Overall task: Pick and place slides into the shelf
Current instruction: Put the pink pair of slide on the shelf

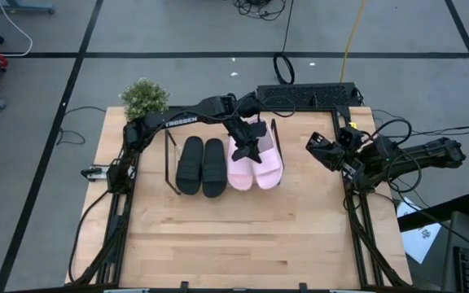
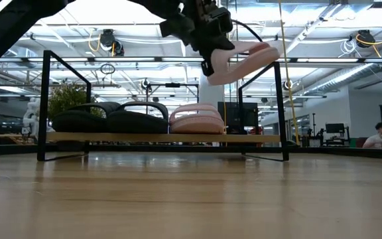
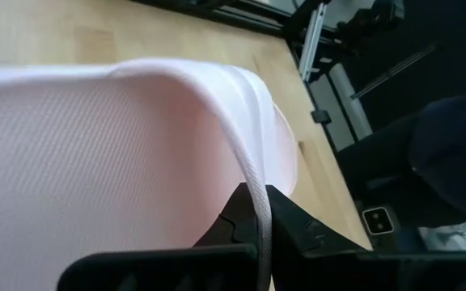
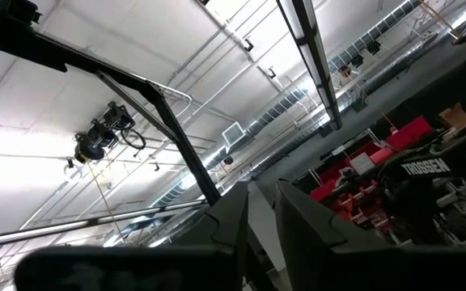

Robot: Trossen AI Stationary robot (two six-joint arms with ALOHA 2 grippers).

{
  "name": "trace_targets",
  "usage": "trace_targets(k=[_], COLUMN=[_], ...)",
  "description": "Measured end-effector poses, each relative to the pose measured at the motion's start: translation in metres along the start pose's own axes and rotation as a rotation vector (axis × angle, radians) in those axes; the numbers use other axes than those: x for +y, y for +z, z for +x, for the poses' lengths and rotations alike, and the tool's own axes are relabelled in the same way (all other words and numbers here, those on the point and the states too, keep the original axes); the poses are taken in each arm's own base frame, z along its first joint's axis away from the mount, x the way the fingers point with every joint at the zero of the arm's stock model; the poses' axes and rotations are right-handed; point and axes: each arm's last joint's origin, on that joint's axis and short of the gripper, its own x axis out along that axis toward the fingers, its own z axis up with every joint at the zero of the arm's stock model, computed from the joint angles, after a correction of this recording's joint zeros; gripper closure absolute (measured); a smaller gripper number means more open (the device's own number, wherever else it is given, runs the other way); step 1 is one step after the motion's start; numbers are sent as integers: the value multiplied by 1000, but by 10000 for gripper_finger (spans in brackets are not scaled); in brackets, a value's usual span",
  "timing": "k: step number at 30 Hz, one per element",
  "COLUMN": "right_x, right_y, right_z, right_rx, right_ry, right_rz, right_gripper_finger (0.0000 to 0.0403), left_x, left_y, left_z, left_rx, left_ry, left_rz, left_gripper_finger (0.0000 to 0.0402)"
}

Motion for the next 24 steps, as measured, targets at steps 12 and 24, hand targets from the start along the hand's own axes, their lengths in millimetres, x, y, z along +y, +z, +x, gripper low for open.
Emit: trace_targets(k=[12, 24], right_x=[0, 0], right_y=[0, 0], right_z=[0, 0], right_rx=[1, -1], right_ry=[-1, -3], right_rz=[0, -2], right_gripper_finger=[348, 348], left_x=[-9, 5], left_y=[-5, -4], left_z=[-5, 11], left_rx=[67, 52], left_ry=[31, 39], left_rz=[-12, 56], left_gripper_finger=[401, 401])
